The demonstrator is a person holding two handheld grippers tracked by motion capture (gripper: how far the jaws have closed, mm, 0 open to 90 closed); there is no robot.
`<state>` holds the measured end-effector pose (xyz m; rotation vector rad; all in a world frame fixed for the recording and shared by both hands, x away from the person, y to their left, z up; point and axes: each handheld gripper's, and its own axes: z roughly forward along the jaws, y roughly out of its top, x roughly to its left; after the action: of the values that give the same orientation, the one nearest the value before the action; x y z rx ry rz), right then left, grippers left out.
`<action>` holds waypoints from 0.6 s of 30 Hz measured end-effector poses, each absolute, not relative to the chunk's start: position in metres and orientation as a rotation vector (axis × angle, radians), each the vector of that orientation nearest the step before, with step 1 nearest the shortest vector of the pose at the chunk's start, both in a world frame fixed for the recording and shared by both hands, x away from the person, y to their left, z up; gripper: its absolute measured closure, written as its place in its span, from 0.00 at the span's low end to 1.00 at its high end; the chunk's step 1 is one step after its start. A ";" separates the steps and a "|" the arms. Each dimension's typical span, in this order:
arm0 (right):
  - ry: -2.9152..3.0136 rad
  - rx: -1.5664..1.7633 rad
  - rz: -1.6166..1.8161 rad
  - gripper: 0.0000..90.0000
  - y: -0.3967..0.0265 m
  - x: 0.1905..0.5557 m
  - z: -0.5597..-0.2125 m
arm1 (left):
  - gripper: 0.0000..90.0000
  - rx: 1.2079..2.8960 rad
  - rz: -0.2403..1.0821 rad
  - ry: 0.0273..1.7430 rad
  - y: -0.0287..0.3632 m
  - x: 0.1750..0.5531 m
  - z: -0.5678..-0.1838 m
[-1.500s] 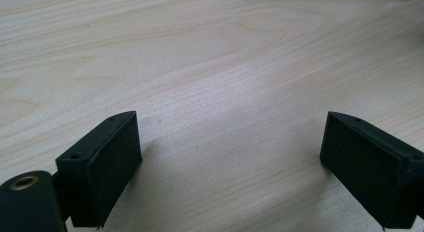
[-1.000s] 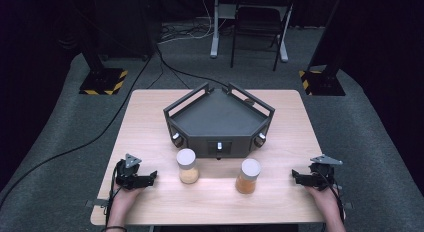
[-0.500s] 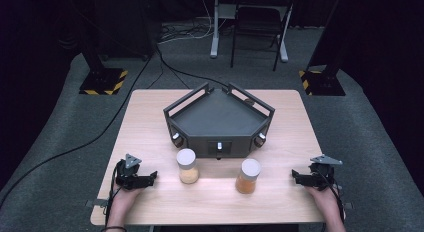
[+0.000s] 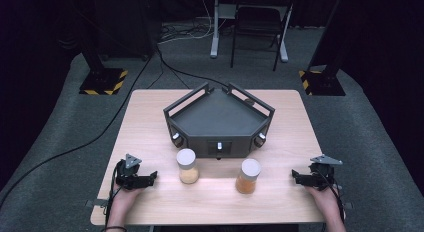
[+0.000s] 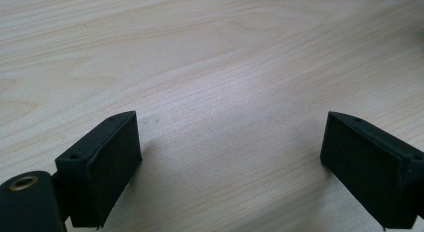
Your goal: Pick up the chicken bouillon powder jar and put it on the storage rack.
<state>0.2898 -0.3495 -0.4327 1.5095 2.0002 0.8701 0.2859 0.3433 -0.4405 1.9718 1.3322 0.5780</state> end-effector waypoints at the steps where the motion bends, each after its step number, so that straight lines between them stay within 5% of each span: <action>1: 2.000 1.510 0.870 0.03 -0.350 0.290 -0.433 | 0.10 1.972 0.578 1.332 0.343 0.286 -0.440; 18: 2.001 1.509 0.871 0.03 -0.350 0.290 -0.433 | 0.13 1.859 0.501 1.172 0.356 0.270 -0.423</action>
<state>0.2901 -0.3497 -0.4326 1.5090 2.0013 0.8705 0.2705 0.3563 -0.4230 1.8593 1.1723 0.5013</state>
